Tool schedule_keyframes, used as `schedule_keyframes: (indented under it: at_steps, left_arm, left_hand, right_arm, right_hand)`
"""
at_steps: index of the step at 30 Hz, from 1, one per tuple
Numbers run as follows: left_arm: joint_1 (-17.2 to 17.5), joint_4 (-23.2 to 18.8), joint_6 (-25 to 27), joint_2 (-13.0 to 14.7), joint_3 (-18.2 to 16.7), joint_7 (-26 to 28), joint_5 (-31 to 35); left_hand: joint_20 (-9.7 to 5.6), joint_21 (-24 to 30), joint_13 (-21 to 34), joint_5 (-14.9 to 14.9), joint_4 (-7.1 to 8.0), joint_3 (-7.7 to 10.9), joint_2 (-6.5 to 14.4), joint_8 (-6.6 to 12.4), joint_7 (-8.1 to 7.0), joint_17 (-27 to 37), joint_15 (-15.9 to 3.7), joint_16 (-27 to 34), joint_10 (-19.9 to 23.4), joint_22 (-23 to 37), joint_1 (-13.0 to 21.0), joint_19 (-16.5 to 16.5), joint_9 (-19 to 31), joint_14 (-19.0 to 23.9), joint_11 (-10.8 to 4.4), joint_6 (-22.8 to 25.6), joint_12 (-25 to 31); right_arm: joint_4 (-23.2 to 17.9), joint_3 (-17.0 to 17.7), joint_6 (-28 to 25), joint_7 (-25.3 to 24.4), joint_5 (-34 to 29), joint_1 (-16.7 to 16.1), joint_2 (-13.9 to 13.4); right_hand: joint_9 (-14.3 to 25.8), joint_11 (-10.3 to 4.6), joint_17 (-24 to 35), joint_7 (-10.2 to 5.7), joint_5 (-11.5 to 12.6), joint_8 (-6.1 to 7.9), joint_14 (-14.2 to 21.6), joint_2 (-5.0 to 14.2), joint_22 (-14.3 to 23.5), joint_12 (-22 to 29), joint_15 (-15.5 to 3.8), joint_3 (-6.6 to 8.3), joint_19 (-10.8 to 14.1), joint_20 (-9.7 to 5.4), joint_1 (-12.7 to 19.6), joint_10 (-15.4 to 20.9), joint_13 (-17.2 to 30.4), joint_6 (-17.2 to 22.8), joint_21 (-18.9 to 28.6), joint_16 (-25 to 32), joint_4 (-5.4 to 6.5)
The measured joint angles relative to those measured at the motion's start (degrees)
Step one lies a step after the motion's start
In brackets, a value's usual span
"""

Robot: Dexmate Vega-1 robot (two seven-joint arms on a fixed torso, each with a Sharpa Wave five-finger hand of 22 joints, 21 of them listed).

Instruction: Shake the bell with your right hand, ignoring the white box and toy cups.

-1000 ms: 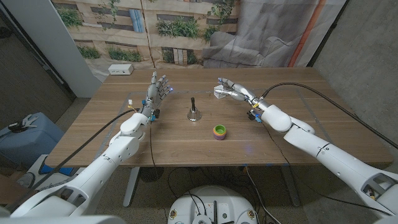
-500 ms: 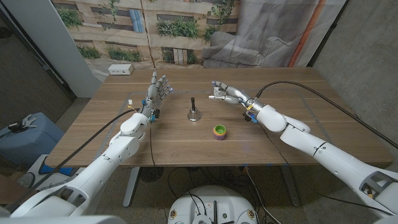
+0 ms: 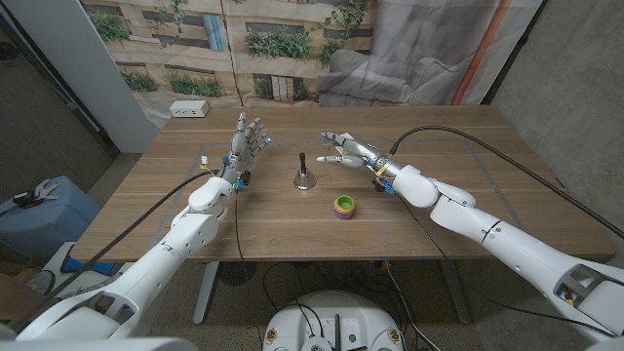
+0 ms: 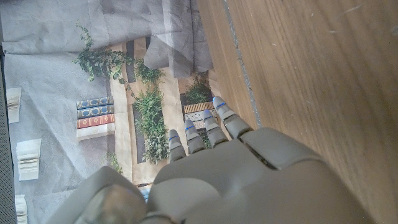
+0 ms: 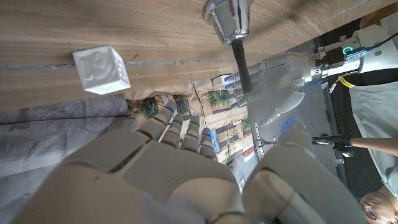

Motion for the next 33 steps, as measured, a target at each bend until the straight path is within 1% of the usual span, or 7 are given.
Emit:
schedule_keyframes:
  at_steps: [8, 11, 19, 22, 23, 28, 33]
  left_arm:
    - [0.0, 0.0, 0.0, 0.0, 0.0, 0.0, 0.0]
    - [0.0, 0.0, 0.0, 0.0, 0.0, 0.0, 0.0]
    - [0.0, 0.0, 0.0, 0.0, 0.0, 0.0, 0.0]
    - [0.0, 0.0, 0.0, 0.0, 0.0, 0.0, 0.0]
    - [0.0, 0.0, 0.0, 0.0, 0.0, 0.0, 0.0]
    - [0.0, 0.0, 0.0, 0.0, 0.0, 0.0, 0.0]
    - [0.0, 0.0, 0.0, 0.0, 0.0, 0.0, 0.0]
  left_hand:
    - [0.00, 0.0, 0.0, 0.0, 0.00, 0.00, 0.0, 0.00, 0.00, 0.0, 0.00, 0.0, 0.0, 0.0, 0.0, 0.0, 0.0, 0.0, 0.00, 0.0, 0.0]
    - [0.00, 0.0, 0.0, 0.0, 0.00, 0.00, 0.0, 0.00, 0.00, 0.0, 0.00, 0.0, 0.0, 0.0, 0.0, 0.0, 0.0, 0.0, 0.00, 0.0, 0.0]
    - [0.00, 0.0, 0.0, 0.0, 0.00, 0.00, 0.0, 0.00, 0.00, 0.0, 0.00, 0.0, 0.0, 0.0, 0.0, 0.0, 0.0, 0.0, 0.00, 0.0, 0.0]
    - [0.00, 0.0, 0.0, 0.0, 0.00, 0.00, 0.0, 0.00, 0.00, 0.0, 0.00, 0.0, 0.0, 0.0, 0.0, 0.0, 0.0, 0.0, 0.00, 0.0, 0.0]
    - [0.00, 0.0, 0.0, 0.0, 0.00, 0.00, 0.0, 0.00, 0.00, 0.0, 0.00, 0.0, 0.0, 0.0, 0.0, 0.0, 0.0, 0.0, 0.00, 0.0, 0.0]
    - [0.00, 0.0, 0.0, 0.0, 0.00, 0.00, 0.0, 0.00, 0.00, 0.0, 0.00, 0.0, 0.0, 0.0, 0.0, 0.0, 0.0, 0.0, 0.00, 0.0, 0.0]
    - [0.00, 0.0, 0.0, 0.0, 0.00, 0.00, 0.0, 0.00, 0.00, 0.0, 0.00, 0.0, 0.0, 0.0, 0.0, 0.0, 0.0, 0.0, 0.00, 0.0, 0.0]
  right_arm:
    - [1.8, -1.7, 0.4, -0.2, -1.5, 1.2, 1.5]
    - [2.5, -2.2, 0.7, -0.3, -1.9, 1.7, 2.1]
    - [4.6, -3.6, 1.2, -0.7, -2.9, 2.7, 3.5]
    - [5.4, -4.1, 1.4, -0.9, -3.2, 3.2, 4.0]
    - [5.9, -4.3, 1.4, -1.1, -3.4, 3.4, 4.3]
    - [7.6, -5.1, 1.6, -1.8, -3.8, 4.1, 5.4]
    - [9.2, -5.7, 2.0, -2.7, -4.1, 4.6, 6.3]
  right_hand:
    - [0.0, -0.10, -0.1, 0.31, 0.0, 0.00, 0.6, -0.52, 0.0, 0.4, -0.01, 0.01, 0.8, 0.81, 0.5, 0.7, 0.1, 0.3, 0.0, 0.2, -0.01]
    - [0.0, -0.10, -0.3, 0.31, 0.0, 0.00, 0.6, 0.08, 0.0, 0.4, -0.01, 0.24, 0.8, 0.78, 1.1, 0.7, 0.1, 0.3, 0.0, 0.2, -0.23]
    - [0.0, -0.41, -0.6, 0.52, 0.0, 0.91, 2.1, 0.44, 0.0, 0.9, -0.63, 0.81, 1.6, 0.39, 2.4, 2.5, 0.1, 1.6, 0.0, 0.7, -0.45]
    - [0.3, -0.59, -0.7, 0.40, 0.0, 1.22, 2.5, -0.28, 0.0, 1.0, -1.04, 0.81, 1.6, 0.39, 3.2, 3.1, 0.1, 2.5, 0.0, 1.1, -0.45]
    - [0.3, -0.71, -0.8, 0.16, 0.0, 1.34, 2.8, 0.32, 0.0, 1.3, -1.11, 1.11, 1.7, 0.38, 3.8, 3.4, 0.1, 2.8, 0.0, 1.1, -0.50]
    - [0.3, -1.01, -0.9, 0.16, 0.0, 1.86, 3.7, 0.39, 0.0, 1.7, -1.18, 1.46, 2.7, 0.18, 4.8, 5.0, 0.3, 4.8, 0.0, 1.6, -0.27]
    - [0.3, -1.20, -1.1, -0.06, 0.0, 2.72, 5.1, -0.36, 0.0, 2.1, -1.96, 1.84, 3.5, 0.18, 5.5, 7.2, 0.4, 7.0, 0.0, 2.0, -0.37]
